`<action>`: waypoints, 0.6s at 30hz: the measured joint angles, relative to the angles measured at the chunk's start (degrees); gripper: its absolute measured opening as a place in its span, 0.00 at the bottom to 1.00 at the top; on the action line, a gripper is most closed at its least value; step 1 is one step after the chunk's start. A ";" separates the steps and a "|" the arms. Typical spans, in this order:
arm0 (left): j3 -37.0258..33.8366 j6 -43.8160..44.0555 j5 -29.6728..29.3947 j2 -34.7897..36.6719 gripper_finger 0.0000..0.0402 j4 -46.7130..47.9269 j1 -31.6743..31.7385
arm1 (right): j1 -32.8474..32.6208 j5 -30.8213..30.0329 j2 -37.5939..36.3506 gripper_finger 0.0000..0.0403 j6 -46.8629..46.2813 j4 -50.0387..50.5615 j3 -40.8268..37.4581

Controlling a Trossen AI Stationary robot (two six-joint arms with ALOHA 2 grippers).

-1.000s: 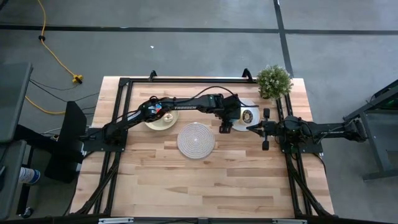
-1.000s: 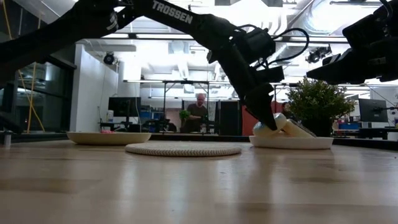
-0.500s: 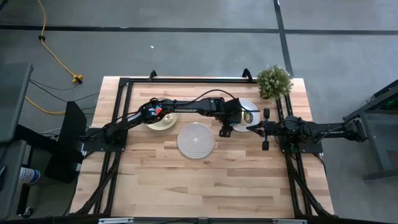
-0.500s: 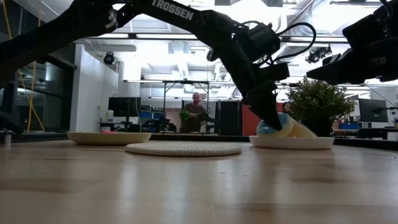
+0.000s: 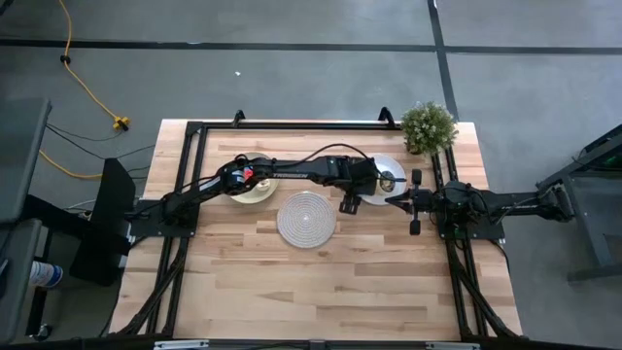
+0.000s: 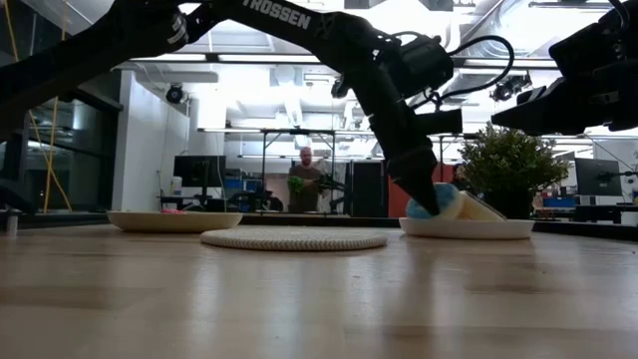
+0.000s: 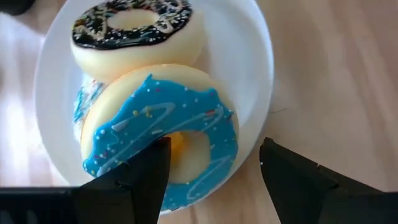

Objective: Pick & Place donuts
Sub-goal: Put the large blue donut on the white plate

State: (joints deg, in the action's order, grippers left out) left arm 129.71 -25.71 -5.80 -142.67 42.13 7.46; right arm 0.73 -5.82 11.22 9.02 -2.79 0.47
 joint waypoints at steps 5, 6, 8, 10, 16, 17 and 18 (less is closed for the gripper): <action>0.00 0.01 -1.52 0.00 0.59 -0.02 0.00 | 0.02 0.00 0.00 0.00 0.01 0.00 0.00; 0.00 0.02 -0.84 -0.01 0.59 -0.05 0.02 | 0.00 0.00 0.00 0.00 0.00 0.00 0.00; -0.02 0.02 -0.33 0.00 0.59 -0.44 0.00 | 0.00 0.00 0.00 0.00 0.00 0.00 0.00; -0.02 0.03 -0.35 0.00 0.59 -0.55 -0.12 | 0.00 0.00 0.02 0.00 0.02 0.00 0.00; -0.02 0.47 1.43 0.00 0.59 -0.65 -0.50 | 0.00 0.00 0.00 0.00 0.02 0.00 0.00; -0.02 0.49 2.50 0.00 0.59 -0.66 -0.61 | 0.02 0.00 0.00 0.00 0.02 0.00 0.00; -0.02 0.50 3.40 0.00 0.59 -0.66 -0.74 | 0.00 0.00 0.00 0.00 0.00 0.00 0.00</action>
State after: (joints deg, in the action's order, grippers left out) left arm 129.69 -25.22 -2.41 -142.67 41.47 6.72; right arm 0.73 -5.82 11.22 9.02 -2.79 0.47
